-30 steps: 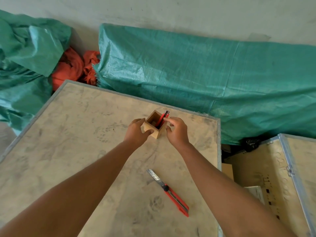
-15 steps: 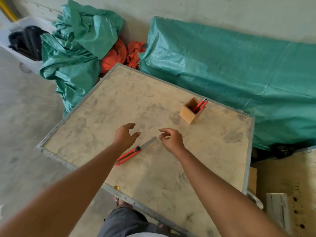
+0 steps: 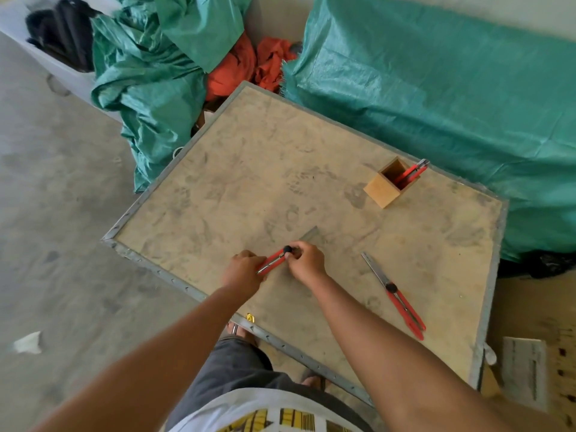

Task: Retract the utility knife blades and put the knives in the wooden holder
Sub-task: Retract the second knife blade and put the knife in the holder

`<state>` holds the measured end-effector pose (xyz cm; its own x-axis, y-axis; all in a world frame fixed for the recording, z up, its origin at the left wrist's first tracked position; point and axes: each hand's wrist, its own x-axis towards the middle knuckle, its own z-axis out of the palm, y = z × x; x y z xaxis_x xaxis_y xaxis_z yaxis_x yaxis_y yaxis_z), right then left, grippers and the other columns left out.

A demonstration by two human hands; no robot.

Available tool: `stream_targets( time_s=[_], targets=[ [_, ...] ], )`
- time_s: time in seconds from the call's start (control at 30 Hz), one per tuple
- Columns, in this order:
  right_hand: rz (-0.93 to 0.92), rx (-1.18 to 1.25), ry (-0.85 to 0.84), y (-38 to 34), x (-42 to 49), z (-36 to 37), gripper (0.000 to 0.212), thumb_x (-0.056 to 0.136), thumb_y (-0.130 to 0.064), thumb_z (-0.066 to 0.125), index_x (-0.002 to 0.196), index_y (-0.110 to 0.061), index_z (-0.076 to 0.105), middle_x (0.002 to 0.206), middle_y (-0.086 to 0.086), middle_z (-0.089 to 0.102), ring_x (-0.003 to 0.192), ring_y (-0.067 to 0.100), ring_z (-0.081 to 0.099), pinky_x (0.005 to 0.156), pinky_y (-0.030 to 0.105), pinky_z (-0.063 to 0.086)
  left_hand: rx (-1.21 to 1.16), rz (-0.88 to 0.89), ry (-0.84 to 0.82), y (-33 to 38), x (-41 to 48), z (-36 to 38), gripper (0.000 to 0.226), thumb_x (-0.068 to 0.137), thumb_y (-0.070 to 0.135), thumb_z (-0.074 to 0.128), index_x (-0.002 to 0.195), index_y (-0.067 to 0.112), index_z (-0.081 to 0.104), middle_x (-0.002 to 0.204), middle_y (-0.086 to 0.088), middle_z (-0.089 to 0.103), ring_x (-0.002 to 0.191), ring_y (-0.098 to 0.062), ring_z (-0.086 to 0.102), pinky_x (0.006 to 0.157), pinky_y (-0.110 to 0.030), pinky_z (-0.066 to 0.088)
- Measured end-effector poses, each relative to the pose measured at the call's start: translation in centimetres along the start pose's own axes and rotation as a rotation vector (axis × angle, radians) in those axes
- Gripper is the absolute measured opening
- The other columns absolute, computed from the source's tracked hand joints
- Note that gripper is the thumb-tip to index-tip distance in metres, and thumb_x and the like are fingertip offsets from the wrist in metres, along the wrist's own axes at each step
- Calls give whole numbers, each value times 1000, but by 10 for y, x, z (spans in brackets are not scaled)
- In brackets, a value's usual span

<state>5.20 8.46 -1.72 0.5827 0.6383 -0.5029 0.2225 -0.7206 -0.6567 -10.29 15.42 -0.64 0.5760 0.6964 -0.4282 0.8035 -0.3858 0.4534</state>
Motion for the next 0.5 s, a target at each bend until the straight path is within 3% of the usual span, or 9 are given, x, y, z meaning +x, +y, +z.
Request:
stream_targets(
  time_s=[0.2, 0.33, 0.5],
  targets=[
    [68, 209, 62, 0, 1, 8, 15, 89, -18, 73, 104, -16, 74, 93, 5, 73, 88, 29, 75, 84, 46, 62, -99, 52, 20, 1, -7, 2, 38, 83, 24, 70, 121, 22, 70, 112, -8, 64, 98, -27, 63, 80, -28, 47],
    [95, 427, 73, -11, -10, -13, 11, 93, -9, 70, 103, -11, 70, 105, 12, 69, 87, 30, 76, 65, 32, 66, -164, 91, 46, 10, -11, -6, 43, 83, 23, 71, 125, 20, 67, 114, -5, 63, 94, -21, 62, 80, -25, 48],
    [-20, 446, 88, -22, -18, -64, 15, 92, -12, 73, 106, -14, 73, 107, 11, 72, 82, 20, 75, 62, 23, 62, -204, 160, 71, 39, -19, -28, 50, 84, 34, 72, 132, 27, 61, 112, 4, 62, 84, -12, 61, 73, -21, 47]
  ],
)
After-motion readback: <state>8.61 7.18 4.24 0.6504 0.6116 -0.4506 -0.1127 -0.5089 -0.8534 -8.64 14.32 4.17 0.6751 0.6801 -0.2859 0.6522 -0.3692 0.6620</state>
